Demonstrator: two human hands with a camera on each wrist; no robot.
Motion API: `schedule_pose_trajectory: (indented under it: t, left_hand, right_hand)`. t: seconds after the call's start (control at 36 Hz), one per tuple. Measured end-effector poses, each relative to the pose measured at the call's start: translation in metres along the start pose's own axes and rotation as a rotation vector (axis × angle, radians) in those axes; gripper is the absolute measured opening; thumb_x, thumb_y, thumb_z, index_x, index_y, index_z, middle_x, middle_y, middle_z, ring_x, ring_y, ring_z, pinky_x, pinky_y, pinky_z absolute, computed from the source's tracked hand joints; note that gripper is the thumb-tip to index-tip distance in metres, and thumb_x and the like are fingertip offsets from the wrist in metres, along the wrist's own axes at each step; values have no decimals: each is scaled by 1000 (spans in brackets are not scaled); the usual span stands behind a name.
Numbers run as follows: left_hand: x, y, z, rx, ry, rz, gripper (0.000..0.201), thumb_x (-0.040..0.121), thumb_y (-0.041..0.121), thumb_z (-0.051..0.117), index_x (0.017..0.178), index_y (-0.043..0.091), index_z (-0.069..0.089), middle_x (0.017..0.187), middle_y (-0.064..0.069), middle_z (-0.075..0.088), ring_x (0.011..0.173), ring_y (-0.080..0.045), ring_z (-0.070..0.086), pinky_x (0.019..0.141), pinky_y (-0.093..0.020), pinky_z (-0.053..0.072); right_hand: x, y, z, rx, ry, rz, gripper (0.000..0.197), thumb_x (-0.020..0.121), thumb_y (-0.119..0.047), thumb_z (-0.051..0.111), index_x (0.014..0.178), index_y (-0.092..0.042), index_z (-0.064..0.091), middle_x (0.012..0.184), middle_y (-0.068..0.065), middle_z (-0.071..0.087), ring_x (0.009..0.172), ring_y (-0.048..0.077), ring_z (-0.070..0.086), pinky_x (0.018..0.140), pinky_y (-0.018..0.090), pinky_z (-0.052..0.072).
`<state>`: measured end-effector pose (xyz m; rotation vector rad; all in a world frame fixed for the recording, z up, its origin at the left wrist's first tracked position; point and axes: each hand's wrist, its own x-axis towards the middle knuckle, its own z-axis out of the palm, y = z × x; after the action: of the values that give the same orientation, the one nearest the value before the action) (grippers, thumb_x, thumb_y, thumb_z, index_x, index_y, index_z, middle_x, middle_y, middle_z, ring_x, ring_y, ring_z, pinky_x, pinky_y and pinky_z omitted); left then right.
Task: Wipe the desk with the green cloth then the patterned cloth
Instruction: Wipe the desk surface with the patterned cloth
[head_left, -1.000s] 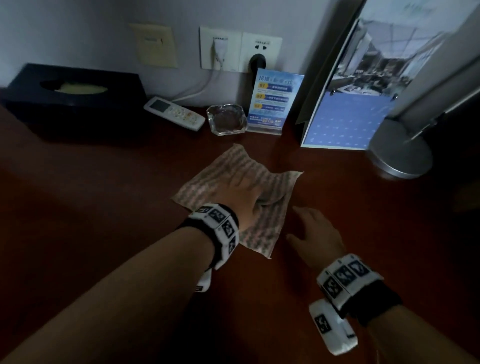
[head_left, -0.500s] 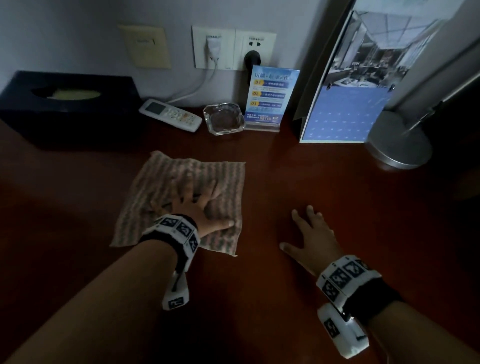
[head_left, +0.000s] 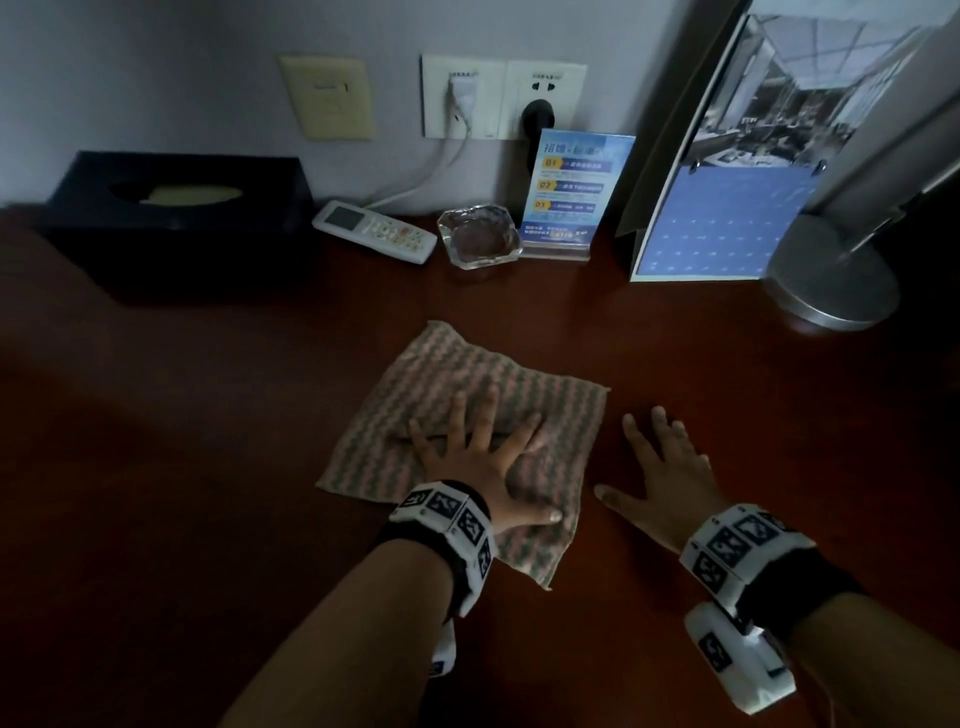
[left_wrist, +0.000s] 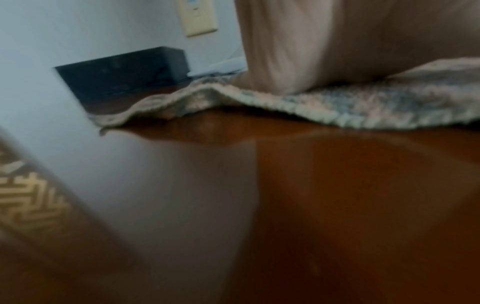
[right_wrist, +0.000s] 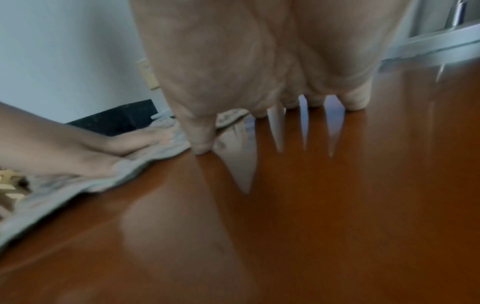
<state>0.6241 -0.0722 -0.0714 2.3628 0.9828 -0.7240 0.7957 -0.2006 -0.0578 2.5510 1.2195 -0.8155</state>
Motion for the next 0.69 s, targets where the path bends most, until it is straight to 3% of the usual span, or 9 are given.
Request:
schedule_pose_trajectory:
  t: [0.19,0.28,0.39,0.47,0.53,0.69]
  left_hand:
    - [-24,-63,1,-41,19,-98,101,62,90,41,131,62,-27,140,11,-49,131,-27,-43,98,-74,-16]
    - [-35,-100,-6,-93,28,-229,102,61,92,39,135,59,-23,145,7,-43,135,-29,-38,102,-73,-11]
    - [-53,-158,-17,-197,56,-436,106,58,94,36,140,55,-17,154,3,-29,143,-33,-18,107,-69,-4]
    - [-63,-194,-21,-313,87,-547,116,46,98,33,142,52,-14,155,2,-26,142,-34,-20,109,-67,-2]
    - [-64,-202,-21,-333,109,-569,121,41,97,29,143,50,-14,155,1,-26,142,-35,-20,109,-67,1]
    - [-61,-187,-20,-285,112,-526,116,50,98,33,141,49,-21,155,-3,-26,141,-37,-23,108,-69,1]
  right_hand:
    - [-1,-7,3,-27,-14,51,98,81,-75,38,148,-33,-19,154,0,-31,144,21,-21,117,46,-1]
    - [-1,-7,3,-27,-22,59,98,81,-75,38,148,-33,-19,154,0,-31,144,21,-21,117,46,0]
    - [-2,-10,2,-31,-22,70,98,81,-73,40,148,-31,-18,154,0,-29,144,21,-20,117,47,2]
    - [-1,-10,3,-44,-17,78,98,81,-74,39,148,-31,-18,154,0,-29,144,21,-20,117,48,3]
    - [1,-10,3,-44,-20,88,99,80,-74,40,148,-31,-18,154,0,-29,144,21,-20,117,48,3]
    - [0,-18,-3,-55,-57,129,98,84,-68,44,149,-27,-17,155,3,-27,145,24,-17,117,47,5]
